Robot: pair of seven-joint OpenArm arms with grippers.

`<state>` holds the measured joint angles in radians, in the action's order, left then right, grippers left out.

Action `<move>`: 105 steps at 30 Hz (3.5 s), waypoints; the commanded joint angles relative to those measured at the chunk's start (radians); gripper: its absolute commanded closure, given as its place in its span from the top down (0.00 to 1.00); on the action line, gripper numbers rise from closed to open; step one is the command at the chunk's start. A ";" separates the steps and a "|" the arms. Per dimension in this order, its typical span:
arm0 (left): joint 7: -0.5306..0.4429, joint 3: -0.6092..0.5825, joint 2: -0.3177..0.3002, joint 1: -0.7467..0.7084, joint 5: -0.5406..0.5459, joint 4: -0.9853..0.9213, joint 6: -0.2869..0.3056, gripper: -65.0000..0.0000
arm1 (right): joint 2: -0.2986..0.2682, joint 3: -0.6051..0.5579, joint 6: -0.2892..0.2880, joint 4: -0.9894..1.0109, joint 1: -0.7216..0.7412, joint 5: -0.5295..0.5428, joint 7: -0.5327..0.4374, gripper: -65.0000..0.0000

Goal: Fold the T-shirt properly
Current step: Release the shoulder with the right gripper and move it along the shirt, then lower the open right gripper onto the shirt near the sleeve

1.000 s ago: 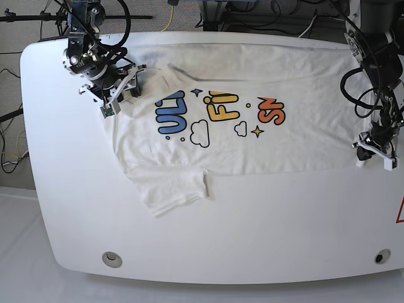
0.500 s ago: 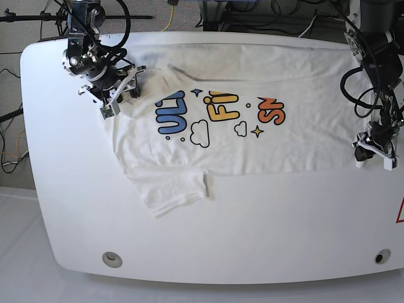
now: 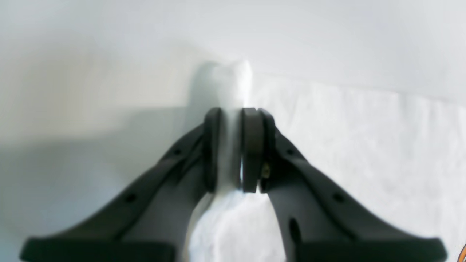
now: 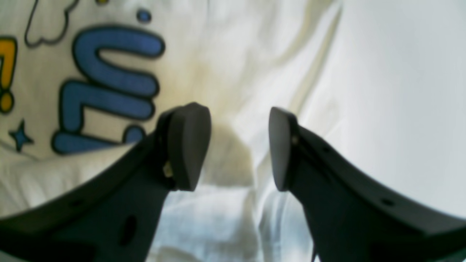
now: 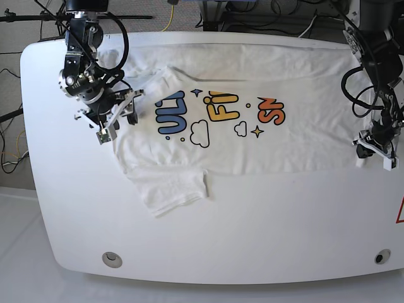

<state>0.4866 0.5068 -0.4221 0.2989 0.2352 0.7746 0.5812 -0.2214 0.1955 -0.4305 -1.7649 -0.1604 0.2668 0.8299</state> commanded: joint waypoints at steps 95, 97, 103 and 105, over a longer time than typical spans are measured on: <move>0.035 -0.011 -0.016 -0.049 -0.006 0.099 0.030 0.00 | 0.068 -0.068 -0.048 1.249 0.774 -0.047 -0.453 0.60; 0.035 -0.011 -0.016 -0.049 -0.007 0.099 0.030 0.00 | 0.068 -0.068 -0.048 1.255 0.775 -0.047 -0.459 0.60; 0.034 -0.008 -0.017 -0.046 -0.010 0.103 0.033 0.00 | 0.073 -0.064 -0.049 1.249 0.780 -0.032 -0.467 0.61; 0.035 -0.007 -0.017 -0.046 -0.010 0.104 0.033 0.00 | 0.073 -0.063 -0.051 1.241 0.779 -0.032 -0.465 0.61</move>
<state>0.5282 0.4957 -0.4191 0.2333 0.2256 0.8631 0.6109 -0.1490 0.1322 -0.4976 -0.5179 0.6083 0.2558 0.3073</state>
